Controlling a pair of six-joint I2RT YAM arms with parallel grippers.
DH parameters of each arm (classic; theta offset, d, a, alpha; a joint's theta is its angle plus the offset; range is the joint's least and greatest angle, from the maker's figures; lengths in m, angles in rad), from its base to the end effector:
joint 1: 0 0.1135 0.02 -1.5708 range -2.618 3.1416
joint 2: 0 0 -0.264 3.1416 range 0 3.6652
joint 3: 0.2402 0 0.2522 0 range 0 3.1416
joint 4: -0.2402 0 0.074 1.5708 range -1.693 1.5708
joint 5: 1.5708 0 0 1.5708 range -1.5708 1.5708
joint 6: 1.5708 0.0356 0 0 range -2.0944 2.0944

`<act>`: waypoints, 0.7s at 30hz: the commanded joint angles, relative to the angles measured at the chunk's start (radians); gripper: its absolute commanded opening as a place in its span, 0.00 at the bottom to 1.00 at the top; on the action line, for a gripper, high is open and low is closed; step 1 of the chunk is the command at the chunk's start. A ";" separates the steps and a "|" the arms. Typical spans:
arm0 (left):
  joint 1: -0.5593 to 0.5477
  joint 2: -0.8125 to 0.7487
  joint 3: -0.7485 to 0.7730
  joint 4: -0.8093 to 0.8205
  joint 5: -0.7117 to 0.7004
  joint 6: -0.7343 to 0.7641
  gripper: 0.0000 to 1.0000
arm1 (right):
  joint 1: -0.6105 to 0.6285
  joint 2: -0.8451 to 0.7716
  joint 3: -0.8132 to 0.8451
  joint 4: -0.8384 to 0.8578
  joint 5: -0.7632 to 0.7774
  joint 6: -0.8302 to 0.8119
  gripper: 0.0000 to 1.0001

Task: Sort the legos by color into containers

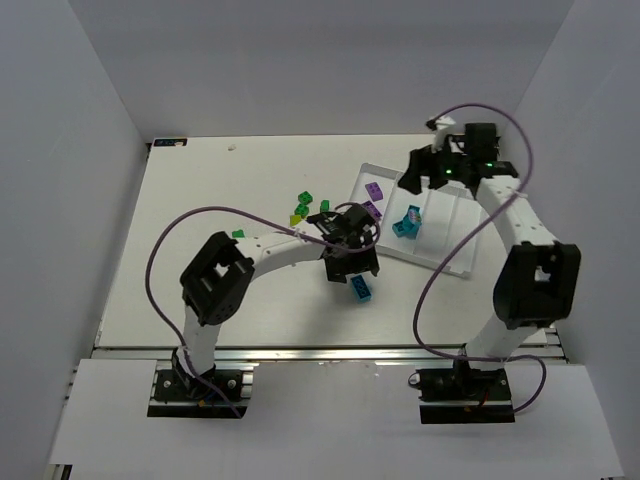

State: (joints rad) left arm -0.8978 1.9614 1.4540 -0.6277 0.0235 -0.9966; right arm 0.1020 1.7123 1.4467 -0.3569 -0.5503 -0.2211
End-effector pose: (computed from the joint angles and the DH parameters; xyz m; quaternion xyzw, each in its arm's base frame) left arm 0.2549 -0.3211 0.1917 -0.0457 0.9752 -0.1821 0.1169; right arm 0.3902 0.0586 0.3076 -0.2601 0.8251 0.2151 0.4530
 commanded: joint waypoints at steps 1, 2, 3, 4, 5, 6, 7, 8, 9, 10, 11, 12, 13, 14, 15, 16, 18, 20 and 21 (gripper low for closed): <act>-0.033 0.089 0.150 -0.242 -0.126 -0.039 0.87 | -0.080 -0.138 -0.054 0.042 -0.151 0.006 0.89; -0.039 0.115 0.182 -0.319 -0.140 -0.054 0.87 | -0.090 -0.181 -0.089 0.042 -0.163 0.009 0.89; -0.044 0.158 0.233 -0.349 -0.152 -0.059 0.86 | -0.131 -0.203 -0.107 0.042 -0.172 0.009 0.89; -0.056 0.174 0.252 -0.374 -0.168 -0.060 0.86 | -0.143 -0.221 -0.126 0.041 -0.186 0.012 0.89; -0.061 0.185 0.262 -0.403 -0.175 -0.065 0.86 | -0.154 -0.256 -0.141 0.041 -0.192 0.014 0.89; -0.062 0.195 0.288 -0.418 -0.178 -0.066 0.86 | -0.178 -0.273 -0.170 0.042 -0.198 0.017 0.89; -0.066 0.212 0.298 -0.429 -0.186 -0.066 0.86 | -0.191 -0.289 -0.184 0.042 -0.215 0.020 0.89; -0.066 0.220 0.307 -0.447 -0.207 -0.073 0.85 | -0.202 -0.316 -0.195 0.044 -0.221 0.029 0.89; -0.067 0.226 0.312 -0.449 -0.211 -0.073 0.83 | -0.212 -0.330 -0.207 0.045 -0.230 0.035 0.89; -0.067 0.243 0.316 -0.445 -0.206 -0.073 0.78 | -0.228 -0.341 -0.226 0.045 -0.247 0.038 0.89; -0.067 0.252 0.324 -0.446 -0.203 -0.071 0.72 | -0.234 -0.362 -0.233 0.044 -0.250 0.040 0.89; -0.067 0.260 0.328 -0.442 -0.197 -0.068 0.65 | -0.239 -0.371 -0.241 0.044 -0.252 0.043 0.90; -0.067 0.264 0.330 -0.435 -0.188 -0.068 0.57 | -0.246 -0.381 -0.255 0.042 -0.263 0.043 0.90; -0.067 0.264 0.330 -0.422 -0.174 -0.066 0.39 | -0.249 -0.402 -0.259 0.039 -0.266 0.042 0.89; -0.067 0.263 0.329 -0.415 -0.166 -0.066 0.29 | -0.252 -0.411 -0.264 0.039 -0.267 0.040 0.89; -0.067 0.260 0.328 -0.411 -0.162 -0.065 0.22 | -0.257 -0.430 -0.273 0.038 -0.270 0.039 0.89; -0.067 0.240 0.328 -0.408 -0.151 -0.056 0.01 | -0.266 -0.447 -0.281 0.030 -0.275 0.029 0.89; -0.067 0.208 0.324 -0.399 -0.125 -0.015 0.00 | -0.277 -0.474 -0.292 0.029 -0.290 0.022 0.89; -0.067 0.191 0.318 -0.382 -0.125 0.010 0.00 | -0.280 -0.474 -0.295 0.026 -0.290 0.022 0.89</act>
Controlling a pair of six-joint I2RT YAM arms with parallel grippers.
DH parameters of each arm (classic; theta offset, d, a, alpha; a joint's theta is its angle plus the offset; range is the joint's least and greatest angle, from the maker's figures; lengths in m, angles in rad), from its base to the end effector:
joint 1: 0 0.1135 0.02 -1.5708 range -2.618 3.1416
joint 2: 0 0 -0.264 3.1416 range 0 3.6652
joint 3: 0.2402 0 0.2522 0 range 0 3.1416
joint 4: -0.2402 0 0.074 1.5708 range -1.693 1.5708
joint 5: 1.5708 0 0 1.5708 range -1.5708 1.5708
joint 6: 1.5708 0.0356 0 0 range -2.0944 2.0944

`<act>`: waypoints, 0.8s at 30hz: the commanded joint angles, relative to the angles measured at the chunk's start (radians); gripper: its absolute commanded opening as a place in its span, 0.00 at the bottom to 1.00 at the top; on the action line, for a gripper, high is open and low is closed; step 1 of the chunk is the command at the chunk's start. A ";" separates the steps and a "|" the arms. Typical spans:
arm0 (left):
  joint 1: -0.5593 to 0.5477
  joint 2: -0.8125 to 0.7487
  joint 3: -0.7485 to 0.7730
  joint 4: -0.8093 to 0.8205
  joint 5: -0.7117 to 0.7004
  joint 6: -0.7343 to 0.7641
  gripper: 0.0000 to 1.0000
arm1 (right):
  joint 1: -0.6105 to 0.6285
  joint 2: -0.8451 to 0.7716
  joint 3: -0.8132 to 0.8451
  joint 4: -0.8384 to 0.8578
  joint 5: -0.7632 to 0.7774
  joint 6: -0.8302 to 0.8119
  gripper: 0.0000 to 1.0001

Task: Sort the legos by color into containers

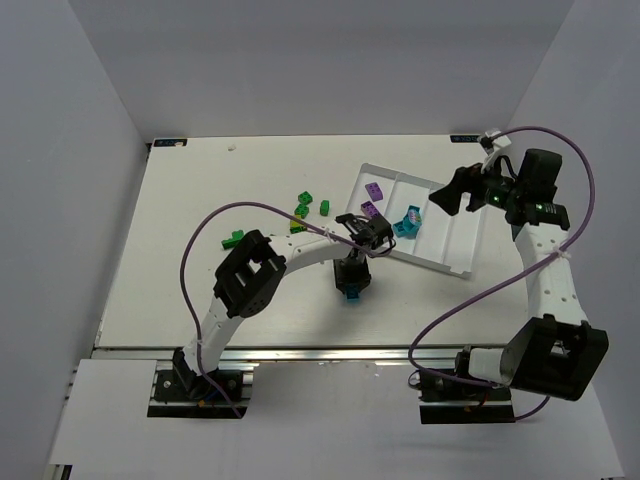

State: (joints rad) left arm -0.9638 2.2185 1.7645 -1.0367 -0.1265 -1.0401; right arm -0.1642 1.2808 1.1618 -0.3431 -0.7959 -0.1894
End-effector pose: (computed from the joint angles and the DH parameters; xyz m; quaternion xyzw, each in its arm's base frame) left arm 0.2515 -0.3543 0.1616 -0.0406 0.9964 0.0004 0.0747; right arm 0.2837 -0.0212 0.3529 -0.2138 0.7812 0.2390 0.5356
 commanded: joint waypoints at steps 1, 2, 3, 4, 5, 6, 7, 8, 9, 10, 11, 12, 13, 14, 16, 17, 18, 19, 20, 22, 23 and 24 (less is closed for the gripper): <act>-0.001 -0.089 -0.005 0.052 0.046 0.070 0.00 | -0.018 -0.057 -0.013 0.010 -0.051 -0.024 0.89; -0.001 -0.115 -0.048 0.125 0.062 0.098 0.00 | -0.020 -0.061 -0.022 -0.002 -0.055 -0.039 0.89; 0.000 -0.169 -0.068 0.171 0.083 0.116 0.00 | -0.027 -0.066 -0.028 -0.010 -0.065 -0.060 0.89; 0.005 -0.190 -0.085 0.220 0.111 0.133 0.00 | -0.034 -0.077 -0.036 -0.016 -0.090 -0.094 0.89; 0.008 -0.206 -0.089 0.278 0.111 0.158 0.00 | -0.041 -0.081 -0.051 -0.034 -0.110 -0.114 0.89; 0.014 -0.218 -0.085 0.309 0.120 0.182 0.00 | -0.057 -0.087 -0.056 -0.048 -0.146 -0.136 0.89; 0.019 -0.217 -0.074 0.337 0.125 0.202 0.00 | -0.064 -0.093 -0.059 -0.062 -0.160 -0.172 0.89; 0.025 -0.209 -0.056 0.361 0.125 0.225 0.00 | -0.069 -0.097 -0.062 -0.077 -0.172 -0.189 0.88; 0.039 -0.198 -0.013 0.380 0.136 0.248 0.00 | -0.078 -0.103 -0.070 -0.091 -0.178 -0.197 0.86; 0.046 -0.162 0.018 0.394 0.165 0.267 0.00 | -0.081 -0.109 -0.074 -0.092 -0.178 -0.200 0.84; 0.054 -0.134 0.059 0.389 0.174 0.290 0.00 | -0.084 -0.110 -0.077 -0.099 -0.178 -0.211 0.72; 0.066 -0.102 0.155 0.382 0.183 0.305 0.00 | -0.089 -0.112 -0.076 -0.118 -0.178 -0.217 0.63; 0.071 -0.035 0.212 0.365 0.182 0.321 0.01 | -0.090 -0.112 -0.073 -0.131 -0.180 -0.226 0.54; 0.074 0.002 0.269 0.334 0.183 0.350 0.03 | -0.092 -0.113 -0.073 -0.141 -0.180 -0.243 0.34; 0.091 0.105 0.433 0.285 0.183 0.365 0.07 | -0.100 -0.120 -0.071 -0.146 -0.181 -0.245 0.20; 0.097 0.134 0.478 0.276 0.195 0.374 0.08 | -0.104 -0.124 -0.073 -0.146 -0.181 -0.246 0.16; 0.111 0.159 0.516 0.267 0.200 0.377 0.09 | -0.107 -0.127 -0.073 -0.146 -0.178 -0.246 0.17; 0.115 0.176 0.558 0.267 0.205 0.376 0.15 | -0.107 -0.132 -0.074 -0.145 -0.177 -0.246 0.18; 0.122 0.191 0.558 0.276 0.215 0.376 0.18 | -0.109 -0.133 -0.073 -0.145 -0.175 -0.246 0.23; 0.131 0.190 0.543 0.306 0.229 0.371 0.28 | -0.113 -0.130 -0.071 -0.145 -0.172 -0.243 0.28; 0.131 0.182 0.520 0.317 0.232 0.371 0.36 | -0.115 -0.129 -0.070 -0.145 -0.174 -0.242 0.34; 0.134 0.181 0.510 0.326 0.243 0.370 0.44 | -0.118 -0.126 -0.070 -0.145 -0.175 -0.242 0.37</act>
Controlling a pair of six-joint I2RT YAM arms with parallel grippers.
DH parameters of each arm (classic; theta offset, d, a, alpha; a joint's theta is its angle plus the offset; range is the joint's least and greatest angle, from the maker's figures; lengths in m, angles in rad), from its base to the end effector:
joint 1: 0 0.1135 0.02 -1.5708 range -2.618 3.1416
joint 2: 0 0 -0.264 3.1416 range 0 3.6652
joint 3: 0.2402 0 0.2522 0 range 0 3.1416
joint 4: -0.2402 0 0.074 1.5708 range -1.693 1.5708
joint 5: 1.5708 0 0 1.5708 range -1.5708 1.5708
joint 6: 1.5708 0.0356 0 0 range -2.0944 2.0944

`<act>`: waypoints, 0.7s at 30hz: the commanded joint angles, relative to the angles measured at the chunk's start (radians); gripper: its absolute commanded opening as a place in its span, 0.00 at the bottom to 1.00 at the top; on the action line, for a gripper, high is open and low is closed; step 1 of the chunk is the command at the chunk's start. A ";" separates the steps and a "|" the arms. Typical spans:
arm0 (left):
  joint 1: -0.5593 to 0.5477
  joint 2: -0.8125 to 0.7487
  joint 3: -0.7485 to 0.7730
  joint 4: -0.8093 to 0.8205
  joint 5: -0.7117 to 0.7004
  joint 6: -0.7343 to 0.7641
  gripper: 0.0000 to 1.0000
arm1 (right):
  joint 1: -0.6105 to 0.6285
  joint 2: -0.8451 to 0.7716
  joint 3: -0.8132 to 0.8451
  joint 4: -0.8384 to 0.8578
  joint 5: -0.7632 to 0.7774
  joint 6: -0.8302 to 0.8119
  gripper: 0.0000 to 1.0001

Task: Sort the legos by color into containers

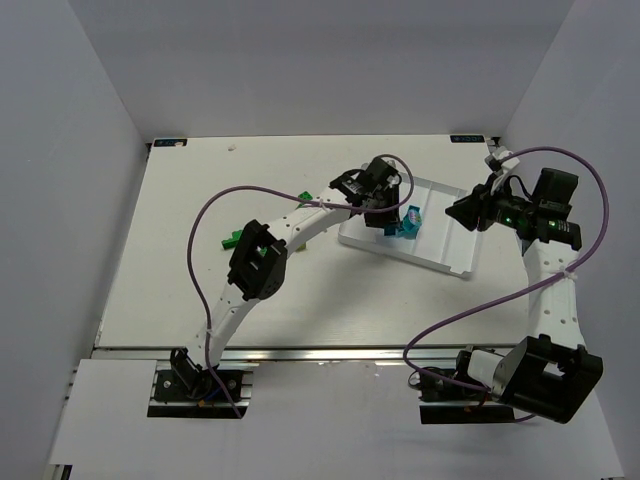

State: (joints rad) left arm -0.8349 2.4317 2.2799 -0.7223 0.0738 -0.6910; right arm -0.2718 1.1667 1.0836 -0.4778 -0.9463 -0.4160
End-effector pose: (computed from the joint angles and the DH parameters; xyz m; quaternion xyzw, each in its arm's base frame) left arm 0.3617 -0.4033 0.2238 0.0801 0.9360 -0.2608 0.2226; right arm 0.2443 -0.0381 0.3453 -0.2760 0.7611 0.2303 0.5399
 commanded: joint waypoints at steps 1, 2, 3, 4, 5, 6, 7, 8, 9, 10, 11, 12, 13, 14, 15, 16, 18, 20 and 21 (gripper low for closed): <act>0.003 -0.033 -0.008 0.024 0.049 0.021 0.51 | -0.010 -0.009 0.010 -0.010 -0.025 -0.014 0.40; 0.003 -0.033 -0.011 0.027 0.056 0.021 0.64 | -0.010 -0.009 0.010 -0.010 -0.025 -0.014 0.46; 0.005 -0.030 -0.013 0.030 0.066 0.021 0.67 | -0.010 -0.006 0.010 -0.012 -0.029 -0.014 0.49; 0.005 -0.033 -0.014 0.043 0.073 0.022 0.69 | -0.010 -0.004 0.010 -0.010 -0.032 -0.014 0.52; 0.003 -0.034 -0.017 0.049 0.076 0.021 0.71 | -0.010 -0.002 0.010 -0.013 -0.034 -0.015 0.55; 0.005 -0.042 -0.020 0.056 0.078 0.021 0.71 | -0.010 -0.001 0.009 -0.015 -0.035 -0.017 0.56; 0.005 -0.046 -0.022 0.070 0.084 0.019 0.72 | -0.010 -0.001 0.009 -0.016 -0.037 -0.024 0.58; 0.003 -0.049 -0.026 0.075 0.084 0.016 0.72 | -0.010 0.001 0.006 -0.024 -0.037 -0.026 0.59; 0.003 -0.057 -0.028 0.083 0.086 0.016 0.72 | -0.010 0.004 0.006 -0.028 -0.037 -0.032 0.60; 0.005 -0.062 -0.028 0.084 0.087 0.012 0.72 | -0.010 0.004 0.006 -0.034 -0.039 -0.046 0.65; 0.006 -0.066 -0.030 0.084 0.083 0.011 0.72 | -0.010 0.004 0.007 -0.044 -0.045 -0.058 0.68; 0.005 -0.086 -0.034 0.084 0.075 0.013 0.71 | -0.010 0.005 0.009 -0.071 -0.051 -0.076 0.71; 0.008 -0.100 -0.042 0.083 0.063 0.015 0.71 | -0.010 0.004 0.012 -0.091 -0.060 -0.139 0.77; 0.016 -0.117 -0.055 0.083 0.051 0.018 0.70 | -0.010 0.002 0.018 -0.120 -0.093 -0.182 0.82; 0.020 -0.144 -0.106 0.095 0.038 0.022 0.65 | -0.010 -0.001 0.016 -0.180 -0.129 -0.229 0.87; 0.031 -0.211 -0.149 0.113 0.035 0.028 0.60 | -0.010 -0.001 0.015 -0.215 -0.159 -0.291 0.90; 0.077 -0.302 -0.336 0.209 0.055 0.024 0.41 | -0.009 -0.009 -0.028 -0.369 -0.294 -0.540 0.89; 0.143 -0.477 -0.504 0.303 0.089 0.002 0.14 | 0.000 -0.009 -0.057 -0.493 -0.354 -0.814 0.90; 0.166 -0.538 -0.590 0.390 0.101 -0.007 0.08 | 0.020 0.002 -0.069 -0.521 -0.342 -0.839 0.89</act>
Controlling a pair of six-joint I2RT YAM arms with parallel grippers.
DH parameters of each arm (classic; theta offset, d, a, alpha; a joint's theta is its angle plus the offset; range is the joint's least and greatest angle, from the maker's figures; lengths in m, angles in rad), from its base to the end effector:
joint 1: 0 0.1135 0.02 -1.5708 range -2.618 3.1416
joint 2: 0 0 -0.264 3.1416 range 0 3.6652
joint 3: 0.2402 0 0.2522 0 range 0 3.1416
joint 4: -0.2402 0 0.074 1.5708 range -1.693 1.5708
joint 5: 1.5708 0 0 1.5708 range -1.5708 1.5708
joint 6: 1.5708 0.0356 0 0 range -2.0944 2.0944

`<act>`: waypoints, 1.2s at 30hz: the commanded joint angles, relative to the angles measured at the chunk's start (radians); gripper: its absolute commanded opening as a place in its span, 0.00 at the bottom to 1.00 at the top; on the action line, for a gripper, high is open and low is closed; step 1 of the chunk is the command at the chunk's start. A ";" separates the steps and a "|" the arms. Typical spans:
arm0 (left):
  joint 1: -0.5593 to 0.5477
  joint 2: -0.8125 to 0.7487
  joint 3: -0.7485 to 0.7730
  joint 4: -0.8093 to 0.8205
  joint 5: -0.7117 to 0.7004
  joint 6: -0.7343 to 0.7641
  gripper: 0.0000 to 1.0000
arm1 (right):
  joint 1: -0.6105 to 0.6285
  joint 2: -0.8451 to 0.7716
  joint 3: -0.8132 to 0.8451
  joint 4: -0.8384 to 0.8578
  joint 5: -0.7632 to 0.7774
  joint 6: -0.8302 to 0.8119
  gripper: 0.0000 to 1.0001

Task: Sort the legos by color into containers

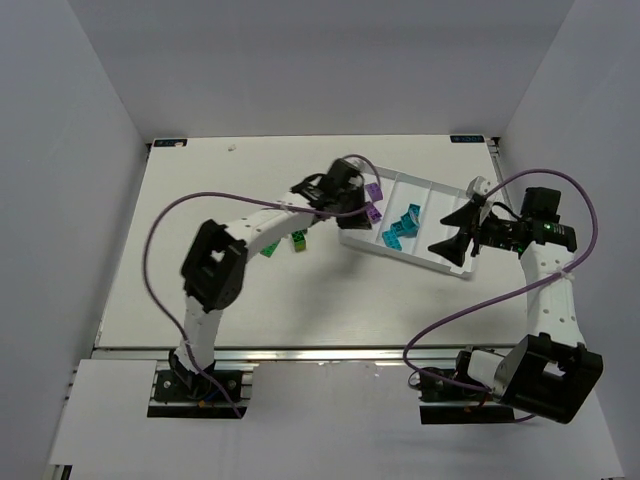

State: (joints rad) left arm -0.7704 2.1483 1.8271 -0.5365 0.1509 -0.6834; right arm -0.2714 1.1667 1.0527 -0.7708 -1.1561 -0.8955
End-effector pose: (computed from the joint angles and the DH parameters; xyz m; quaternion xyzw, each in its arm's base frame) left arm 0.3457 -0.3430 0.2317 0.0669 0.9324 -0.2841 0.2131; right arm 0.2229 -0.0282 0.3196 -0.4170 0.6942 0.2743 0.5186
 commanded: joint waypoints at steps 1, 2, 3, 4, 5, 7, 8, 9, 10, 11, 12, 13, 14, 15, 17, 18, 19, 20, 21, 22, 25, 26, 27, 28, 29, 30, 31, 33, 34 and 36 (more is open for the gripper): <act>0.127 -0.375 -0.290 0.233 0.030 -0.024 0.01 | 0.088 0.011 -0.036 -0.237 -0.105 -0.361 0.82; 0.172 -0.431 -0.357 0.251 0.015 -0.027 0.00 | 0.133 0.033 -0.028 -0.243 -0.027 -0.356 0.76; 0.195 -0.486 -0.417 0.268 0.006 -0.027 0.00 | 0.179 0.042 -0.023 -0.237 0.014 -0.333 0.67; 0.218 -0.540 -0.525 0.273 0.003 -0.022 0.00 | 0.280 0.047 -0.026 -0.147 0.057 -0.263 0.42; 0.262 -0.639 -0.578 0.274 -0.001 -0.019 0.02 | 0.349 0.044 -0.036 -0.065 0.178 -0.156 0.27; 0.308 -0.721 -0.716 0.282 0.013 -0.012 0.09 | 0.511 0.042 -0.068 0.089 0.319 0.142 0.10; 0.362 -0.792 -0.759 0.282 0.030 -0.008 0.18 | 0.567 0.057 -0.068 0.187 0.443 0.200 0.10; 0.391 -0.823 -0.799 0.285 0.070 -0.014 0.23 | 0.612 0.074 -0.062 0.215 0.491 0.280 0.12; 0.423 -0.853 -0.843 0.296 0.105 -0.021 0.30 | 0.691 0.097 -0.034 0.240 0.530 0.327 0.20; 0.491 -0.881 -0.923 0.303 0.142 -0.027 0.43 | 0.724 0.152 -0.013 0.289 0.602 0.383 0.23; 0.523 -0.928 -0.955 0.302 0.191 -0.034 0.49 | 0.747 0.184 0.018 0.295 0.613 0.421 0.26; 0.551 -0.952 -0.986 0.303 0.214 -0.042 0.55 | 0.786 0.224 0.053 0.304 0.630 0.526 0.35; 0.600 -0.970 -1.027 0.294 0.226 -0.039 0.59 | 0.813 0.310 0.140 0.311 0.697 0.597 0.43; 0.617 -1.005 -1.037 0.256 0.223 -0.025 0.68 | 0.834 0.358 0.192 0.305 0.741 0.663 0.54; 0.647 -1.042 -1.054 0.227 0.204 -0.012 0.72 | 0.905 0.512 0.315 0.262 0.817 0.779 0.62; 0.654 -1.061 -1.062 0.196 0.184 -0.008 0.79 | 0.922 0.557 0.436 0.230 0.831 0.811 0.68; 0.663 -1.097 -1.069 0.190 0.156 -0.010 0.83 | 0.952 0.603 0.490 0.219 0.838 0.861 0.76; 0.669 -1.116 -1.077 0.185 0.148 -0.016 0.86 | 0.966 0.682 0.539 0.211 0.832 0.882 0.82; 0.674 -1.134 -1.098 0.181 0.138 -0.031 0.92 | 0.978 0.715 0.622 0.208 0.834 0.895 0.89; 0.684 -1.168 -1.112 0.182 0.131 -0.036 0.92 | 1.000 0.749 0.660 0.203 0.834 0.926 0.89; 0.700 -1.226 -1.138 0.136 0.101 -0.044 0.98 | 1.034 0.856 0.769 0.202 0.852 0.978 0.89; 0.701 -1.242 -1.140 0.115 0.060 -0.042 0.98 | 1.038 0.898 0.786 0.203 0.880 0.994 0.89; 0.703 -1.254 -1.140 0.068 0.035 -0.030 0.98 | 1.046 0.916 0.800 0.208 0.916 1.001 0.90; 0.703 -1.265 -1.132 0.043 0.007 -0.025 0.98 | 1.057 0.936 0.832 0.212 0.950 1.001 0.89; 0.703 -1.289 -1.129 0.021 -0.035 -0.019 0.98 | 1.061 0.982 0.852 0.215 0.987 0.995 0.89; 0.703 -1.300 -1.126 -0.017 -0.057 -0.013 0.98 | 1.063 1.002 0.875 0.214 1.001 1.000 0.89; 0.703 -1.309 -1.121 -0.028 -0.071 -0.005 0.98 | 1.063 1.024 0.921 0.211 1.016 1.004 0.88; 0.704 -1.341 -1.118 -0.054 -0.091 0.001 0.98 | 1.064 1.065 0.941 0.220 1.076 1.012 0.86; 0.704 -1.352 -1.117 -0.060 -0.094 0.001 0.98 | 1.064 1.079 0.951 0.225 1.090 1.012 0.85; 0.704 -1.381 -1.115 -0.079 -0.112 0.001 0.98 | 1.068 1.090 0.952 0.234 1.133 1.014 0.81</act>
State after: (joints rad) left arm -0.0731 0.8131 0.7002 -0.5549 0.1032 -0.7017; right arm 0.7998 2.2562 1.9514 -0.5510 -0.1287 0.0883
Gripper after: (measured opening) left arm 0.979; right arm 0.825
